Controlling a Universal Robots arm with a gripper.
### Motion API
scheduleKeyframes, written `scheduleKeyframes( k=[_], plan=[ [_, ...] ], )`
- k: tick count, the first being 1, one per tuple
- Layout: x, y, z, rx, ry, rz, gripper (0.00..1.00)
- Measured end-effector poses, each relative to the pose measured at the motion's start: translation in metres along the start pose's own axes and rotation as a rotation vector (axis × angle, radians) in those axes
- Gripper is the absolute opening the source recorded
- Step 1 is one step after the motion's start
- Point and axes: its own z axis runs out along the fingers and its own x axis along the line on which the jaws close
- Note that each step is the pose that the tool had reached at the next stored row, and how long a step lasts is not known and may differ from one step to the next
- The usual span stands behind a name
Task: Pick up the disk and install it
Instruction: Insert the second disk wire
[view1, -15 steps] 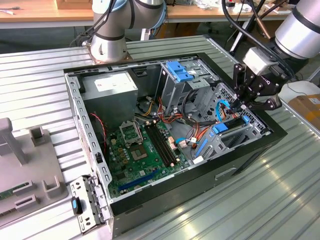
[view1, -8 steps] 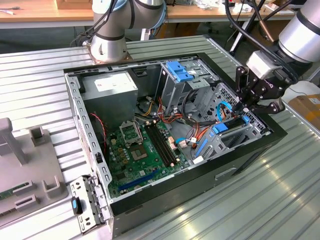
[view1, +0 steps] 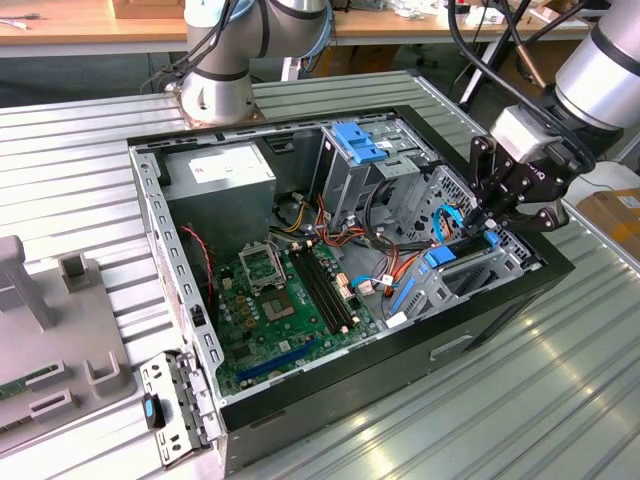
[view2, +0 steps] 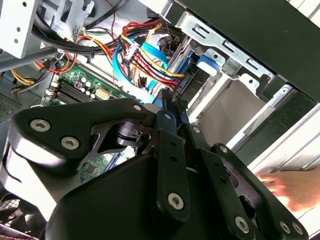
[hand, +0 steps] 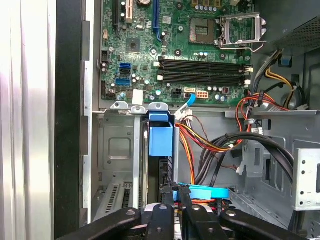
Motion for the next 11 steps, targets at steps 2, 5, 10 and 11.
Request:
scheduleKeyframes(
  k=[2, 5, 10, 11],
  plan=[
    [0.0013, 0.0000, 0.0017, 0.0002, 0.0003, 0.001, 0.16],
    [0.0016, 0.0000, 0.0028, 0.0006, 0.0007, 0.006, 0.16],
    [0.0023, 0.0001, 0.0058, 0.0017, 0.0002, 0.018, 0.16],
    [0.0028, 0.0002, 0.0070, 0.0022, 0.0004, 0.022, 0.16]
  ],
)
